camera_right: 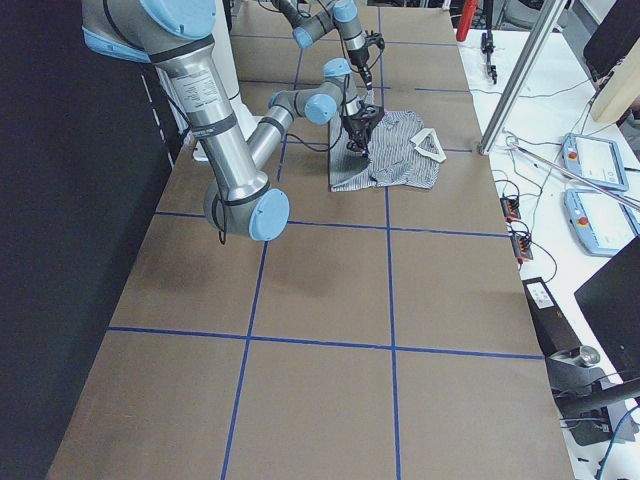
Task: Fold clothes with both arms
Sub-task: 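Lift the hem with both grippers and fold it toward the collar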
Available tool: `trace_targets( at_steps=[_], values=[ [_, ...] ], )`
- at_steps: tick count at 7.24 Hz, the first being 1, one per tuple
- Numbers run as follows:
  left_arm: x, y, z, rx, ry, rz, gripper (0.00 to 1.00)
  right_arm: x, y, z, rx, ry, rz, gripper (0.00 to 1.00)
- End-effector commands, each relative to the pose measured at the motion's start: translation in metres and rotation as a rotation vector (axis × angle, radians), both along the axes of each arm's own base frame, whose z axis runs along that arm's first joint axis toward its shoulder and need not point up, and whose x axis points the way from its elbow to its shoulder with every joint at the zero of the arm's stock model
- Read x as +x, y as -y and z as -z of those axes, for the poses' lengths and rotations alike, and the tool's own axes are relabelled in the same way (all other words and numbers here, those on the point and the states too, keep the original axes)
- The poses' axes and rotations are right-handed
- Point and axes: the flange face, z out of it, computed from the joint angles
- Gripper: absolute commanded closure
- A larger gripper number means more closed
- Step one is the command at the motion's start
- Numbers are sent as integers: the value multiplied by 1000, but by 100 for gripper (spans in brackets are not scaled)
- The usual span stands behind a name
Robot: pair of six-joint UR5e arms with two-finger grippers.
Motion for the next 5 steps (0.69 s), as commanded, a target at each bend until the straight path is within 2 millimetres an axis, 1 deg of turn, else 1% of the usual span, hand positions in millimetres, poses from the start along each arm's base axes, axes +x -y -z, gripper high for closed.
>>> trace_targets(
  at_steps=[1, 2, 3, 5],
  values=[
    [2, 66, -31, 72, 11, 34, 100, -10, 101, -12, -13, -15, -15, 100],
    [20, 91, -38, 72, 32, 58, 100, -16, 132, -22, -13, -15, -29, 100],
    [27, 100, -44, 85, 34, 73, 100, -28, 147, -32, 9, 8, -33, 100],
    [33, 111, -53, 112, 68, 89, 100, -44, 163, -34, -4, -5, -28, 100]
  ],
)
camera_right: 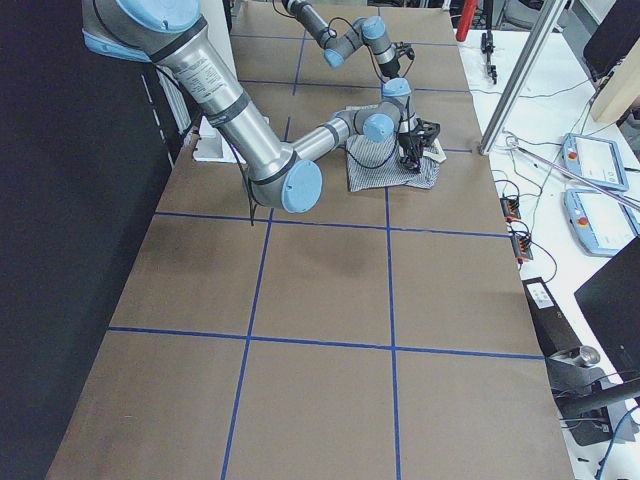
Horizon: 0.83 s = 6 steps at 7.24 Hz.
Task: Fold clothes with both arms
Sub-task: 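Lay the hem down near the collar with both grippers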
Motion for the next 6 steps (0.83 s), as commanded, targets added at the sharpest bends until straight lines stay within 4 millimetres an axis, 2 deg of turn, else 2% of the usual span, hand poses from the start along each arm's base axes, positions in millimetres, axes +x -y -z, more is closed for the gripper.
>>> trace_targets(
  at_steps=[1, 2, 6],
  values=[
    [7, 14, -18, 37, 32, 19, 100, -7, 18, -11, -10, -24, 4, 100],
    [11, 18, -22, 46, 23, 21, 100, -4, 22, -17, -7, -41, 14, 100],
    [10, 29, -2, 65, 8, 30, 100, -2, 23, -14, -3, -36, 11, 100]
  ],
)
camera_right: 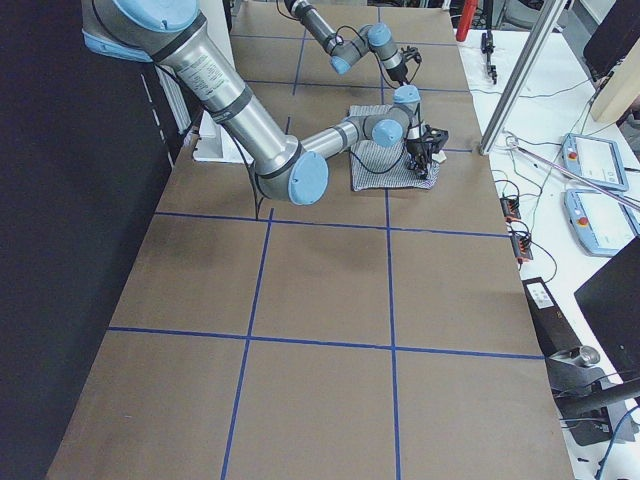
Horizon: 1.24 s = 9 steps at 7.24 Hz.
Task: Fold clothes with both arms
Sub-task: 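Lay the hem down near the collar with both grippers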
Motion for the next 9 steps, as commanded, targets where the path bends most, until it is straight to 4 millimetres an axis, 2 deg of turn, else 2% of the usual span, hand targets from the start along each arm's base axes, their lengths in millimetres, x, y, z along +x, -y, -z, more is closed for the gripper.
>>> trace_targets(
  at_steps=[1, 2, 3, 4, 5, 7, 9],
  values=[
    [1, 2, 10, 10, -8, 0, 100, 3, -2, 10, 14, 18, -4, 100],
    [-2, -2, 17, 20, -20, -2, 100, 11, -12, 18, 32, 51, 5, 100],
    [-10, -4, 24, 32, -34, 2, 100, 21, -27, 16, 19, 97, 46, 100],
    [-26, -16, 25, 49, -51, 3, 100, 37, -43, 16, 31, 122, 55, 100],
    [-46, -37, 30, 73, -79, -1, 100, 54, -59, 18, 50, 142, 56, 100],
    [-50, -41, 27, 76, -79, 1, 100, 67, -56, 18, 61, 137, 48, 100],
    [-42, -30, 11, 54, -53, 7, 100, 68, -35, -3, 47, 90, 41, 100]
  ],
)
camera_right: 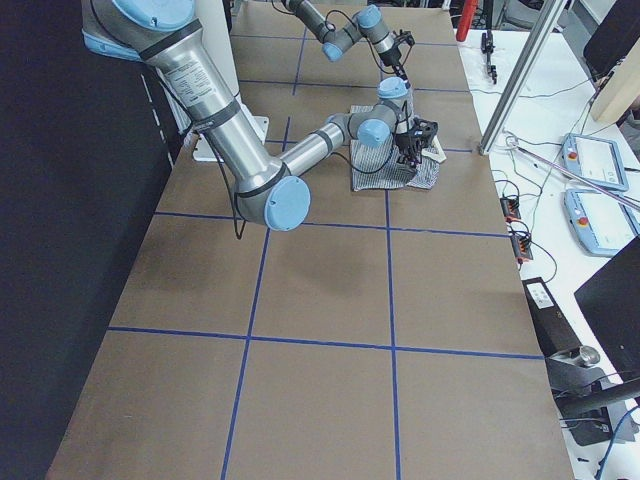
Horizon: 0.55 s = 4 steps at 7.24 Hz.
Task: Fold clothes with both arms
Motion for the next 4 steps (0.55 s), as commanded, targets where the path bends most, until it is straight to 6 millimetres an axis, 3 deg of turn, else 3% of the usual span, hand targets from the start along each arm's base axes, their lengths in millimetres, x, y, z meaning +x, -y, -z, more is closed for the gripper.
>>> trace_targets(
  at_steps=[1, 4],
  values=[
    [12, 13, -11, -23, 23, 4, 100, -9, 20, -8, -19, -32, -6, 100],
    [33, 33, -14, -28, 27, 5, 100, -37, 47, -6, -48, -69, -15, 100]
  ],
)
